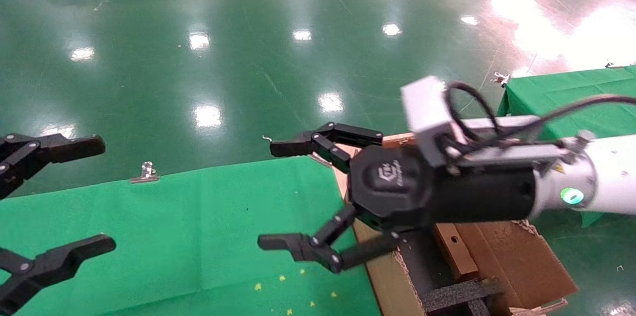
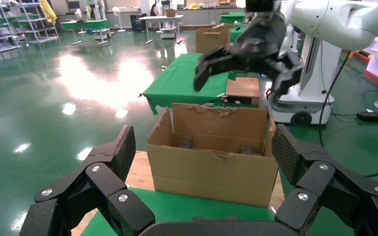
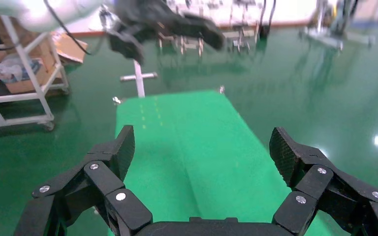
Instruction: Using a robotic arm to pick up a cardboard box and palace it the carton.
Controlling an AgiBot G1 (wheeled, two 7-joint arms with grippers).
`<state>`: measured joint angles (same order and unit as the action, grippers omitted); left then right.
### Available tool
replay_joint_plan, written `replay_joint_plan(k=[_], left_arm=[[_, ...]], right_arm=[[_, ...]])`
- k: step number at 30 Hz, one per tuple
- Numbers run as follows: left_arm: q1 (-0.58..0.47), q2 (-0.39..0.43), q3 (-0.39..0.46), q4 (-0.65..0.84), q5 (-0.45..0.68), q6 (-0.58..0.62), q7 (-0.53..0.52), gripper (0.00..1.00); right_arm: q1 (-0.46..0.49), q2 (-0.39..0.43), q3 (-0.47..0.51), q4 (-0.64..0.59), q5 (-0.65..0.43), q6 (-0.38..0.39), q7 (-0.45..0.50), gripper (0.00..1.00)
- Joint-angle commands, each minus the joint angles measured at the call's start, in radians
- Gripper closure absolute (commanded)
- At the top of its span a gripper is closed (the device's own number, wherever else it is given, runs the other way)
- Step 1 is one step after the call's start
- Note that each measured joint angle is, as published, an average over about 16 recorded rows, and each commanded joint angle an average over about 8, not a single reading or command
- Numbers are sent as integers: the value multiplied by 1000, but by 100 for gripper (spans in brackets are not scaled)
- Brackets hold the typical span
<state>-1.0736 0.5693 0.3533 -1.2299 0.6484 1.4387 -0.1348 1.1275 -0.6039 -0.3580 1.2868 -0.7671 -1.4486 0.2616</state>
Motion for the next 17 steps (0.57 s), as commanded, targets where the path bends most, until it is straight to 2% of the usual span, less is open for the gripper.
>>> replay_joint_plan(k=[1,8,17], left_arm=[[0,0,0,0,0,0,0,0],[0,0,0,0,-1,0,0,0],[0,0,0,0,-1,0,0,0]], right_arm=[[-32,-4,48,-2,22,-29,-46,0],[-84,-12,126,-4,57,-71,-100,0],[-72,-11,106,-4,50,-62,-87,0]])
